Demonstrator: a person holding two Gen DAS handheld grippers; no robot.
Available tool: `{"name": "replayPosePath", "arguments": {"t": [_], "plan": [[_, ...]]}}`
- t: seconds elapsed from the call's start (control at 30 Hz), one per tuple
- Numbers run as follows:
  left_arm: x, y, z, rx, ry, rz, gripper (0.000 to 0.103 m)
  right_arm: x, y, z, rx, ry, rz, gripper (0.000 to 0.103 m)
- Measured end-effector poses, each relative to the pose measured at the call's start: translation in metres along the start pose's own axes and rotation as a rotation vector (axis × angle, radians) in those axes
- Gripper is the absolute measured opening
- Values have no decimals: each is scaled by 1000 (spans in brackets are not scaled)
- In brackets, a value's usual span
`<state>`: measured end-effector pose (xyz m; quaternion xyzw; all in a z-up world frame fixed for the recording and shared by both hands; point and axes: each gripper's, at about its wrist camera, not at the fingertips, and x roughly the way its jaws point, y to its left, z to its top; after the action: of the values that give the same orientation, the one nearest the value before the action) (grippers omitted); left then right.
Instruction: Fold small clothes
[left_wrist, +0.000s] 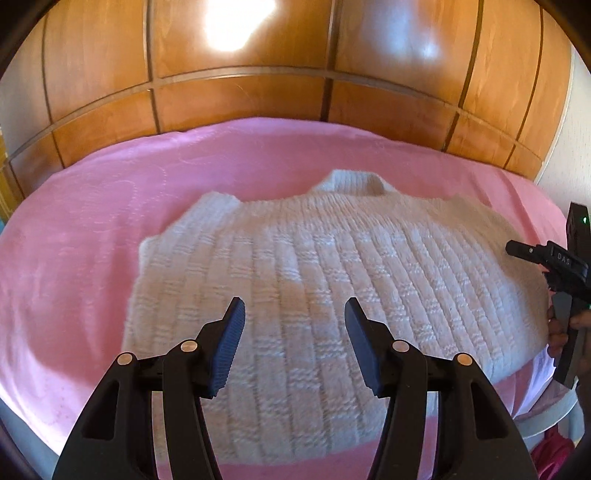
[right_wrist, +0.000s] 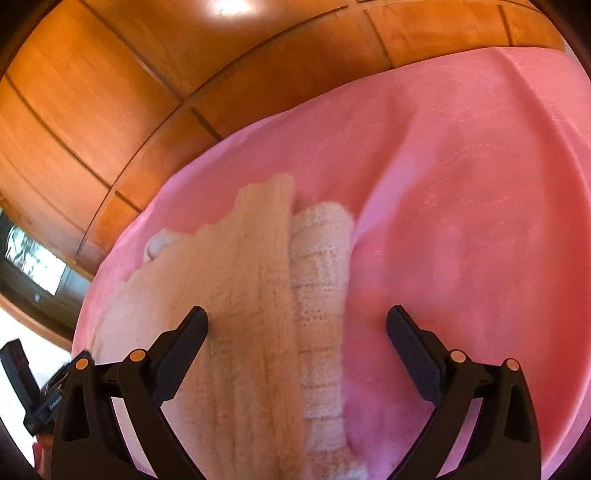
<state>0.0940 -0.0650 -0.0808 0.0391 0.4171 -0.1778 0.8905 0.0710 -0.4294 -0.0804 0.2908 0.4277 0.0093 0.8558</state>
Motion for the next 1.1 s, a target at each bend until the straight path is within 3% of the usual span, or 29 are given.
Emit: {"name": "replayPosePath", "arguments": {"t": [0.33, 0.6, 0.67, 0.8, 0.83, 0.97, 1.07, 1.1], "plan": [[14, -18, -1, 38, 22, 9, 55, -21, -14, -27, 12, 31, 117, 98], [9, -16, 0, 39, 15, 19, 55, -36, -14, -39, 63, 17, 132, 97], [2, -5, 4, 21, -11, 37, 55, -42, -13, -42, 77, -1, 102, 96], [-6, 51, 22, -101, -38, 97, 55, -51, -4, -33, 46, -63, 19, 73], [-5, 64, 26, -135, -37, 98, 55, -50, 1, -28, 36, -74, 16, 72], [16, 118, 38, -286, 24, 47, 55, -34, 24, 0, -25, -89, -14, 72], [32, 132, 41, -328, 56, -20, 55, -9, 37, 20, -51, -67, -43, 68], [36, 131, 41, -325, 66, -36, 49, -3, 40, 24, -60, -60, -50, 65]]}}
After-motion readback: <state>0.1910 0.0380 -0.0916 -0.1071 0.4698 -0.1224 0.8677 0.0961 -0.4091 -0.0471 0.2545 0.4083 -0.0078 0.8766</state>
